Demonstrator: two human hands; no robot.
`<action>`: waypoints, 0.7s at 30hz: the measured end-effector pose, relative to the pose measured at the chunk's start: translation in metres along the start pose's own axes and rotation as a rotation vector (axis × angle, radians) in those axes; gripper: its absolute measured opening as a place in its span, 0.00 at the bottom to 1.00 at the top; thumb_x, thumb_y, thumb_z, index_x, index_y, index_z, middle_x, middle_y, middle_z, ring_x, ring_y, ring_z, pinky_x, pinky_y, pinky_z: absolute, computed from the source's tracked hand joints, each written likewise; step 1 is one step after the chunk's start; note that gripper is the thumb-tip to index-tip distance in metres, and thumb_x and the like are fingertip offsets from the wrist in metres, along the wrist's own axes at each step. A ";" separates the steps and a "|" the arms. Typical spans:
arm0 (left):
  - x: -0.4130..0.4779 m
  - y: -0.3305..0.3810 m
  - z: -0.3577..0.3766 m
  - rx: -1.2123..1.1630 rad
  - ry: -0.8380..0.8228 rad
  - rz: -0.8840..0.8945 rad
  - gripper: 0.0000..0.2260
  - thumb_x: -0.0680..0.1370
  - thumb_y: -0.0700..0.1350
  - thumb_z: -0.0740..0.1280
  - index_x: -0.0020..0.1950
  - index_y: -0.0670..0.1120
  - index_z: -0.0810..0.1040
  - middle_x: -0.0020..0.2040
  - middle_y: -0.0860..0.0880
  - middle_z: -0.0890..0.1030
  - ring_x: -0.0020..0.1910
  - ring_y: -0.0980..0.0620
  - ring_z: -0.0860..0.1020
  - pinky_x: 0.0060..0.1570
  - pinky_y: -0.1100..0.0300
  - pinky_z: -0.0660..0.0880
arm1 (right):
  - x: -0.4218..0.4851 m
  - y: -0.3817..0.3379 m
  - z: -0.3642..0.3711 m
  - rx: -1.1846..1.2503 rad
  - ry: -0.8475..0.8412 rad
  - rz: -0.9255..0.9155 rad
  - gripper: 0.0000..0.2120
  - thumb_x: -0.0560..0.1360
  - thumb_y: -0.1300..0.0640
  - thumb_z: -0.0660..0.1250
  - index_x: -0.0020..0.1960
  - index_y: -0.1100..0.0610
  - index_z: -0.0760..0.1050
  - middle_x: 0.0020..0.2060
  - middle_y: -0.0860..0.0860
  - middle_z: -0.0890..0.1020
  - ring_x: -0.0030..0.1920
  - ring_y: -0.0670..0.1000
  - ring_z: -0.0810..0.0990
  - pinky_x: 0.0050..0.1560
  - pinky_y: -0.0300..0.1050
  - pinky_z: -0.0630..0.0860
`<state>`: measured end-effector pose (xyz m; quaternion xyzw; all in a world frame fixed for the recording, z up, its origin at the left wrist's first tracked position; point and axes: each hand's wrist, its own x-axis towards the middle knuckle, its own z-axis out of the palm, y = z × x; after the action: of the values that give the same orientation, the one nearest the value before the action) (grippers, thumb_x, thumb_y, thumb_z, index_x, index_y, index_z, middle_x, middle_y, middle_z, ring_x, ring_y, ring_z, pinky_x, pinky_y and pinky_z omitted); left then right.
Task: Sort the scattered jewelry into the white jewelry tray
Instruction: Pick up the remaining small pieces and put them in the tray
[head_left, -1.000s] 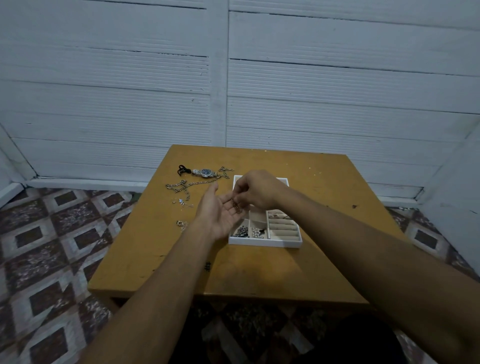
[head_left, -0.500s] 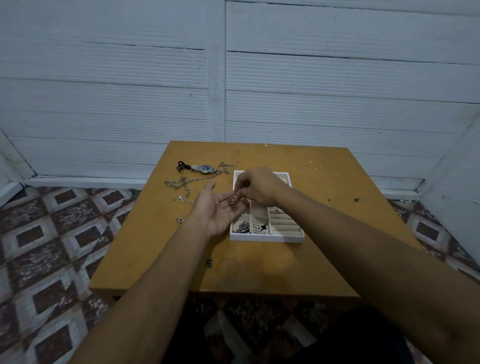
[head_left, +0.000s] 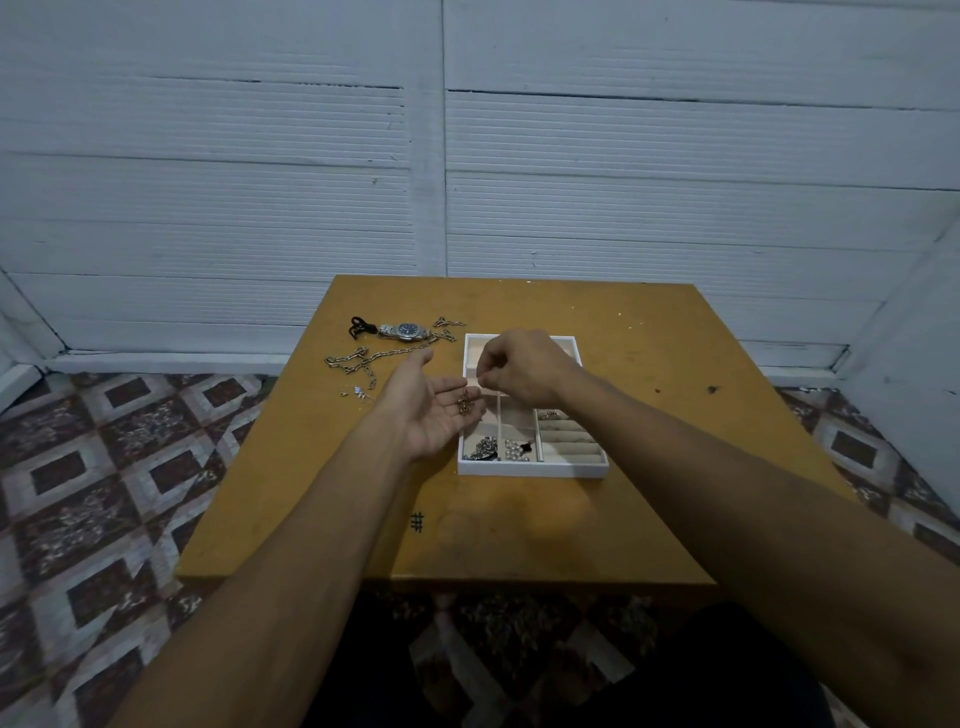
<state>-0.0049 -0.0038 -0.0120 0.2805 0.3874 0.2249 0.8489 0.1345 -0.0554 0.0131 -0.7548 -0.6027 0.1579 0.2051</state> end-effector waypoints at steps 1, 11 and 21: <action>-0.001 0.000 0.001 0.010 -0.006 -0.007 0.29 0.82 0.56 0.56 0.71 0.32 0.65 0.63 0.34 0.74 0.60 0.38 0.76 0.63 0.48 0.73 | -0.001 0.001 0.002 0.008 -0.007 0.008 0.05 0.73 0.61 0.68 0.45 0.57 0.83 0.44 0.52 0.84 0.44 0.48 0.77 0.43 0.40 0.72; -0.004 0.004 0.009 0.113 -0.010 -0.006 0.31 0.82 0.56 0.54 0.74 0.32 0.60 0.71 0.33 0.68 0.71 0.36 0.67 0.73 0.47 0.62 | -0.006 0.005 0.007 0.030 -0.002 0.051 0.04 0.74 0.58 0.69 0.45 0.54 0.83 0.42 0.49 0.82 0.43 0.48 0.78 0.40 0.39 0.69; -0.005 0.000 0.012 0.196 0.016 0.030 0.29 0.82 0.56 0.55 0.73 0.34 0.64 0.69 0.34 0.70 0.68 0.38 0.70 0.70 0.49 0.66 | -0.012 0.011 0.010 0.030 0.010 0.056 0.05 0.73 0.60 0.68 0.45 0.55 0.83 0.40 0.49 0.83 0.42 0.47 0.77 0.35 0.36 0.68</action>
<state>0.0014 -0.0103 -0.0033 0.3662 0.4100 0.2008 0.8109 0.1366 -0.0684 -0.0014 -0.7690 -0.5779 0.1689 0.2150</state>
